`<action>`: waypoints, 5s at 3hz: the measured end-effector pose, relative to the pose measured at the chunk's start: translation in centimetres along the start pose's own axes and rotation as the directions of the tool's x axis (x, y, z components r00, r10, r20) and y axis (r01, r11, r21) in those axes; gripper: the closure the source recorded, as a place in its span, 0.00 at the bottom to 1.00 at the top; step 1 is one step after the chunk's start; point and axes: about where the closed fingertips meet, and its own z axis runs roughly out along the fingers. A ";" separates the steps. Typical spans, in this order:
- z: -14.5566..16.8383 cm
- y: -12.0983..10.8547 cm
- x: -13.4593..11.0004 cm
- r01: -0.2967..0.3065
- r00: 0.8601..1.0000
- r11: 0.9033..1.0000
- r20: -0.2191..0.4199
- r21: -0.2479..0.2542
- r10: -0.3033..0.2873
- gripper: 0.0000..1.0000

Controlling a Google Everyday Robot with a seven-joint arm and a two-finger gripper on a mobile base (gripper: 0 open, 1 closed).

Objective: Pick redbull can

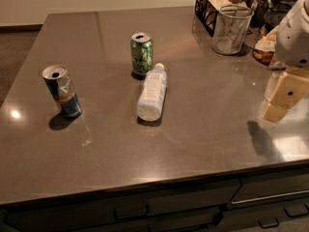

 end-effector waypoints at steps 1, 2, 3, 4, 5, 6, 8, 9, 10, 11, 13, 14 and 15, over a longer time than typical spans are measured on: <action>0.0 0.0 0.0 0.000 1.000 1.000 0.000 0.000 0.000 0.00; 0.4 -0.3 -1.9 0.011 1.000 1.000 0.024 0.012 -0.011 0.00; 1.0 -0.8 -5.3 0.036 0.997 0.999 0.073 0.007 -0.036 0.00; 2.0 -0.8 -9.5 0.069 0.986 0.997 0.152 -0.015 -0.066 0.00; 3.2 0.1 -13.7 0.107 0.968 0.993 0.231 -0.040 -0.095 0.00; 4.6 1.2 -17.6 0.141 0.947 0.988 0.299 -0.056 -0.119 0.00; 7.1 3.9 -26.0 0.191 0.896 0.978 0.421 -0.086 -0.138 0.00; 8.0 4.8 -29.9 0.204 0.871 0.975 0.471 -0.092 -0.138 0.00; 9.3 4.9 -33.2 0.191 0.854 0.978 0.506 -0.083 -0.124 0.00; 11.2 3.9 -35.7 0.166 0.849 0.982 0.518 -0.086 -0.098 0.00; 14.0 3.0 -38.9 0.135 0.850 0.981 0.524 -0.138 -0.044 0.00; 14.1 3.2 -39.9 0.135 0.845 0.978 0.534 -0.159 -0.030 0.00; 13.8 3.5 -41.1 0.145 0.839 0.972 0.543 -0.183 -0.024 0.07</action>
Offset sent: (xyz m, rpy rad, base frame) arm 0.0204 0.0427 -0.0024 0.0395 -0.0235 0.0348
